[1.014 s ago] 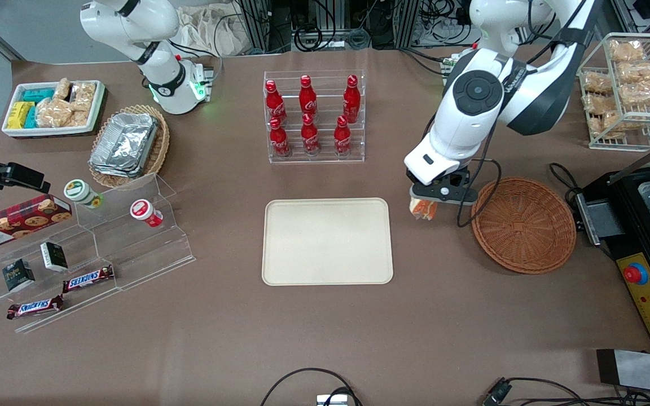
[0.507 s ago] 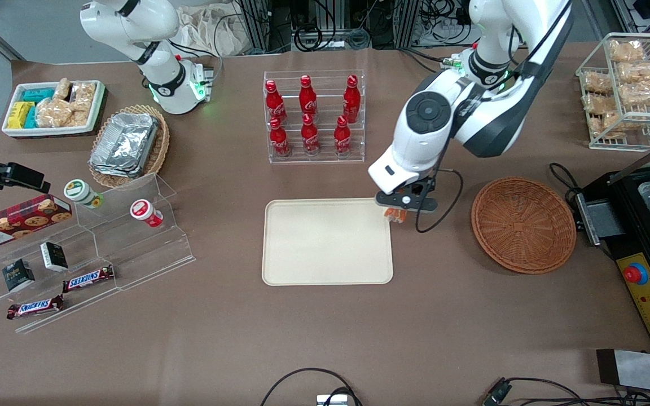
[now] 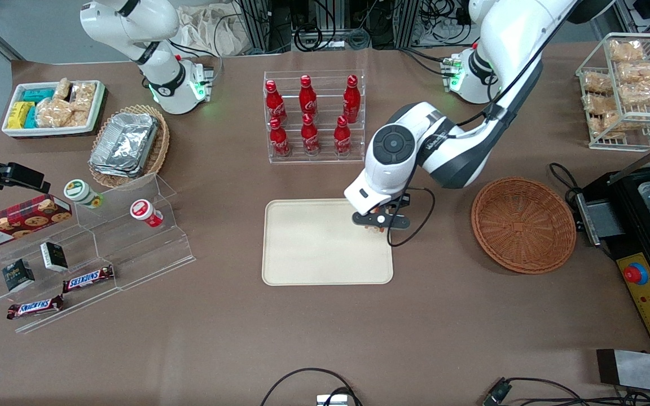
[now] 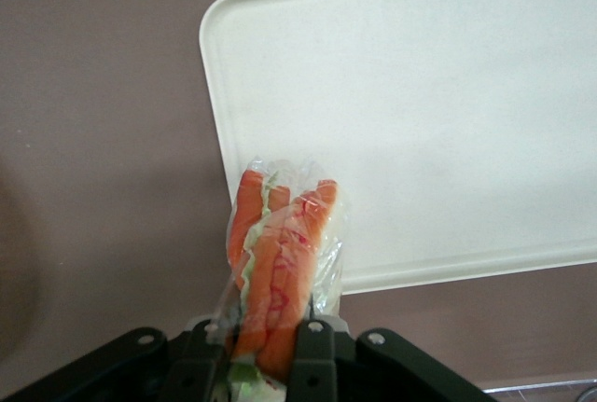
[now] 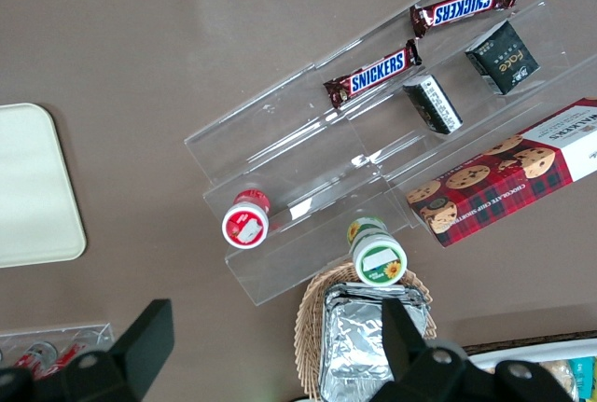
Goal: Place sandwich from basket to tray
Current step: 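Carry the sandwich over the beige tray and lower it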
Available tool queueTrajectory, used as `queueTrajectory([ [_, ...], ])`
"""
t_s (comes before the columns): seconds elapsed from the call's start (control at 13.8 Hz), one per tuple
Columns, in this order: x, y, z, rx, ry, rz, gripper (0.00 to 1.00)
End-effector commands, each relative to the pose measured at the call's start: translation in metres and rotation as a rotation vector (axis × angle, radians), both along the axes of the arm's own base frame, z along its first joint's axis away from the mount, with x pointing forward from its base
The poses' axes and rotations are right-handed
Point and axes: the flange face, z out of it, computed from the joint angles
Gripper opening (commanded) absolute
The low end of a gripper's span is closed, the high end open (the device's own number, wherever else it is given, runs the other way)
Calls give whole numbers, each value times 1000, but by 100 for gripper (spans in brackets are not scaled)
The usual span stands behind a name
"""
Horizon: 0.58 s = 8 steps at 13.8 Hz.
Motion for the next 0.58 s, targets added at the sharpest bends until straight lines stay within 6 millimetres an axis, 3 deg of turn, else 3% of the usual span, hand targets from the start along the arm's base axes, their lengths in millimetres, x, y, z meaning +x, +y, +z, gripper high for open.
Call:
queueTrajectory([
  [0.0, 8, -10, -11, 19, -11, 28, 22],
  [0.22, 13, -24, -29, 21, -11, 20, 22],
  [0.51, 18, -23, -53, 58, -20, 33, 22],
])
